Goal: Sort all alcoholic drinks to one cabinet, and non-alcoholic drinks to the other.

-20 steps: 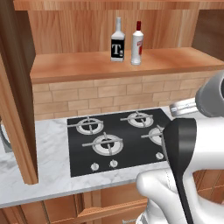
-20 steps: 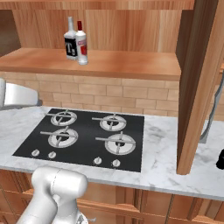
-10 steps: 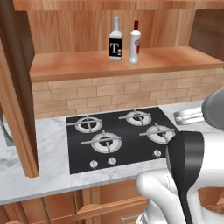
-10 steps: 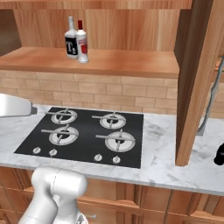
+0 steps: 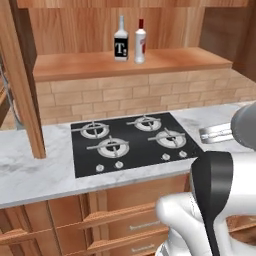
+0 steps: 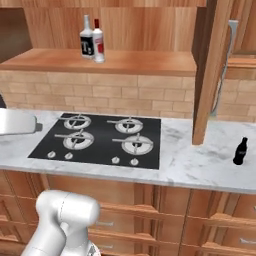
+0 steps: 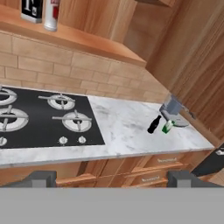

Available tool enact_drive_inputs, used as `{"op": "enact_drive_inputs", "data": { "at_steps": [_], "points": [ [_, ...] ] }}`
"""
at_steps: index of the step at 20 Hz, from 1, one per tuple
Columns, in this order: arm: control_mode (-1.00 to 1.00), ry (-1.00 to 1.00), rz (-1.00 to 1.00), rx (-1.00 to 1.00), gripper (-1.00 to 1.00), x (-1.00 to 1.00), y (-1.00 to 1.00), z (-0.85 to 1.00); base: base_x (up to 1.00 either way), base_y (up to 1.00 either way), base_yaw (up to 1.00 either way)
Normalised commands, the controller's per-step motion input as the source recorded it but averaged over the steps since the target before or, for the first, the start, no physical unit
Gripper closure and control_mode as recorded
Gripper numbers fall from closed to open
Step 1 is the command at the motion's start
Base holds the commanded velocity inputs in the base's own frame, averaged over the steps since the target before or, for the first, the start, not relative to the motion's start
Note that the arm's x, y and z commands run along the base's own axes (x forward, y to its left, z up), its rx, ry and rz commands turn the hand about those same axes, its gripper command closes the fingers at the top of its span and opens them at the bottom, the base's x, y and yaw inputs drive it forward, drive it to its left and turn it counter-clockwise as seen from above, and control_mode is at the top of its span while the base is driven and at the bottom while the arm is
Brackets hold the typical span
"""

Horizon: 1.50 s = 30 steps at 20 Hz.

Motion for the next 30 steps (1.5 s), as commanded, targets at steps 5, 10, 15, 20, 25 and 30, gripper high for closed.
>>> {"op": "enact_drive_inputs", "data": {
  "at_steps": [5, 10, 15, 20, 25, 30],
  "points": [
    [1.00, 0.00, 0.00, 0.00, -1.00, 0.00, 0.00, 0.00, -0.90, -0.32, -0.14],
    [1.00, 0.00, 0.00, 0.00, -1.00, 0.00, 0.00, 0.00, -0.77, -0.53, -0.14],
    [1.00, 0.00, 0.00, 0.00, -1.00, 0.00, 0.00, 0.00, -0.51, -0.75, -0.11],
    [1.00, 0.00, 0.00, 0.00, -1.00, 0.00, 0.00, 0.00, -0.36, -0.78, -0.07],
    [1.00, 0.00, 0.00, 0.00, -1.00, 0.00, 0.00, 0.00, -0.17, -0.80, -0.03],
    [1.00, 0.00, 0.00, 0.00, -1.00, 0.00, 0.00, 0.00, -0.01, -0.84, 0.00]
  ]
}}
